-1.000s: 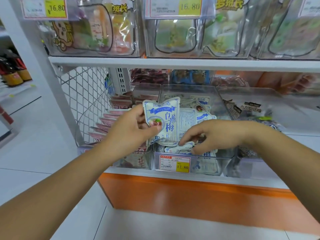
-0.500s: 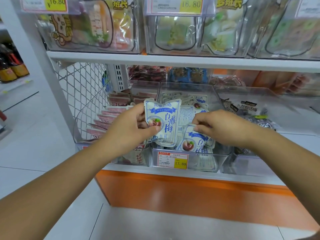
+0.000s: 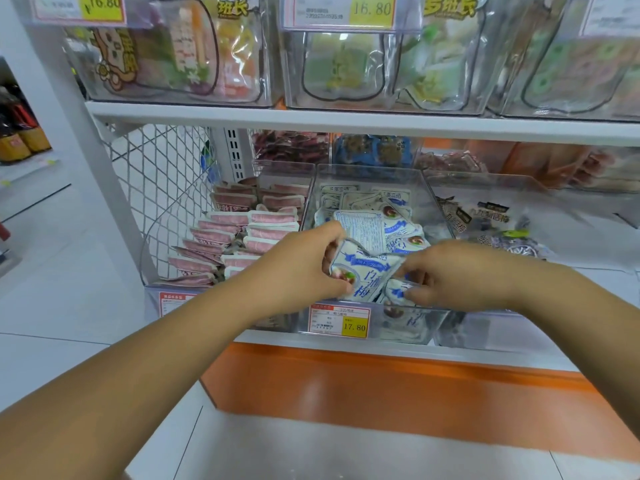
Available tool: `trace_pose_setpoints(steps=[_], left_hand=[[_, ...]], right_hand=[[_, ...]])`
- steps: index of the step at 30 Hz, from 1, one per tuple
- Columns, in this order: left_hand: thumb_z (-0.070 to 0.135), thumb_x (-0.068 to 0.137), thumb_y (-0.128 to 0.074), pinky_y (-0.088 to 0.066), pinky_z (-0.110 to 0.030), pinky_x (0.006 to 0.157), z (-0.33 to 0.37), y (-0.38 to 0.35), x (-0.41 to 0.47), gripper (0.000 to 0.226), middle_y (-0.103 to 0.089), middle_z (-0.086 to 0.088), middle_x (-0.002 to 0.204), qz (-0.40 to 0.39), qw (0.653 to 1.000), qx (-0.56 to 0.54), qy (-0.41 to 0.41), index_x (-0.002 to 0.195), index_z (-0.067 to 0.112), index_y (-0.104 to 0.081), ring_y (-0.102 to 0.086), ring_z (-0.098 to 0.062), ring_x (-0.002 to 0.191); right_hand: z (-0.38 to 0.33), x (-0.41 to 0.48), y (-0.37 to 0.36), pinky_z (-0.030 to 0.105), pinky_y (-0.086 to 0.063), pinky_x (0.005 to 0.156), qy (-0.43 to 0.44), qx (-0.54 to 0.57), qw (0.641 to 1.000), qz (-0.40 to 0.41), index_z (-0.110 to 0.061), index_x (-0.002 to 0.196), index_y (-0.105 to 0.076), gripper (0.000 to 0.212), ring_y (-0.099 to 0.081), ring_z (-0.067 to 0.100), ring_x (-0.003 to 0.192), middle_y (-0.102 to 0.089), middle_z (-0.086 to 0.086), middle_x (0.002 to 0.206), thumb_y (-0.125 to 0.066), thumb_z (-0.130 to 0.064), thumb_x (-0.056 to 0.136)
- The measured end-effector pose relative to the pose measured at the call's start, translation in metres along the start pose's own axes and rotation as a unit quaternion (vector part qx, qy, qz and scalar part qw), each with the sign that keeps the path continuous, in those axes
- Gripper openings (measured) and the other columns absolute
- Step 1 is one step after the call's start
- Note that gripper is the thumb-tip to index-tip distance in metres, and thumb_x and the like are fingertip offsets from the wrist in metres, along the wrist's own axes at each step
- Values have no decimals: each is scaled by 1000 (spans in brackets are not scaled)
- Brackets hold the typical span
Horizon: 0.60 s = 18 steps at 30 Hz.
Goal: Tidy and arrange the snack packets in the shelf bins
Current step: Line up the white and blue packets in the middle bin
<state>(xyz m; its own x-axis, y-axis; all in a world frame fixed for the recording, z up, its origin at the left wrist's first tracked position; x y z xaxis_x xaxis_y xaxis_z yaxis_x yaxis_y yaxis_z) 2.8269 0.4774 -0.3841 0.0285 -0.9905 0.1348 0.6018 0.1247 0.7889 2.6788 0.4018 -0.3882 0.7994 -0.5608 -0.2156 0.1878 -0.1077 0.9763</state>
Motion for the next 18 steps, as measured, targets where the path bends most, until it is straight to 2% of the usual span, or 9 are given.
trace_pose_setpoints(steps=[2, 3, 4, 5, 7, 8, 11, 15, 18], left_hand=[[40, 75, -78, -46, -17, 64, 4, -2, -2, 43, -60, 6, 88, -16, 999, -33, -9, 111, 38, -54, -58, -1, 68], [40, 76, -77, -51, -24, 70, 5, -3, -1, 39, -63, 4, 90, -14, 999, -33, -15, 110, 39, -58, -60, -4, 72], [37, 78, -76, -53, -32, 72, 5, -3, -1, 32, -67, 1, 89, -2, 999, -33, -20, 107, 34, -62, -62, -9, 73], [33, 80, -75, -53, -33, 70, 5, 1, -1, 24, -69, -1, 86, 22, 999, -42, -21, 102, 28, -66, -63, -12, 73], [27, 81, -75, -50, -29, 68, 1, 17, -3, 12, -71, 5, 82, 77, 993, -88, -11, 90, 30, -68, -65, -9, 72], [26, 81, -75, -51, -28, 70, -2, 27, -6, 13, -72, 10, 84, 100, 989, -113, 2, 87, 33, -67, -67, -5, 76], [20, 81, -75, -54, -31, 81, -16, 56, -17, 17, -73, 17, 90, 141, 972, -182, 43, 89, 33, -67, -69, -2, 84], [13, 81, -73, -56, -41, 84, -36, 67, -32, 18, -75, 8, 91, 144, 958, -234, 87, 91, 28, -69, -71, -12, 87], [10, 81, -72, -56, -25, 68, -47, 64, -37, 20, -75, 6, 90, 133, 952, -258, 101, 93, 25, -68, -72, -13, 85]], right_hand=[[0, 0, -1, 27, -45, 71, -2, 5, 1000, -20, -35, 77, -51, 17, -55, 10, 78, -61, -13, 85, -56, -40, 93], [1, 1, -1, 27, -46, 72, -2, 14, 1000, -25, -35, 78, -53, 16, -57, 11, 80, -62, -12, 86, -58, -42, 92], [3, 3, -1, 28, -48, 74, 1, 26, 999, -26, -34, 85, -59, 11, -58, 10, 82, -64, -12, 90, -61, -43, 90], [5, 5, -1, 28, -49, 77, 4, 41, 999, -26, -33, 98, -64, 13, -59, 8, 84, -65, -13, 94, -64, -43, 88], [9, 7, 3, 23, -48, 82, 16, 94, 995, -6, -38, 117, -62, 33, -58, 0, 89, -62, -21, 98, -69, -41, 85], [9, 9, 6, 22, -46, 86, 40, 114, 993, 15, -42, 121, -59, 38, -56, -2, 96, -59, -24, 104, -70, -40, 84], [-10, 18, 15, 25, -36, 99, 148, 93, 984, 38, -53, 124, -54, 45, -41, 3, 115, -48, -21, 122, -69, -35, 86], [-40, 45, 5, 31, -16, 117, 232, -26, 972, -14, -57, 130, -48, 61, -12, 12, 140, -18, -12, 156, -50, -9, 91], [-46, 61, -13, 35, -1, 120, 234, -83, 968, -48, -60, 135, -37, 60, 9, 14, 146, 4, -15, 159, -40, -15, 96]])
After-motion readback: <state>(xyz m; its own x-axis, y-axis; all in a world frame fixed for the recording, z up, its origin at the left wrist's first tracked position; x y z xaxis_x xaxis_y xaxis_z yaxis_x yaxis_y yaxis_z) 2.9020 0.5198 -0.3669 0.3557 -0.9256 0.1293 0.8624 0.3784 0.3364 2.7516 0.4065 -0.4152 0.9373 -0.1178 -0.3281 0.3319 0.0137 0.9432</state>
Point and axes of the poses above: each hand's wrist, its own x-axis towards the middle knuckle, its own y-axis out of the back of the hand, z = x × y, the point moved 7 cm from there along x, towards the middle knuckle
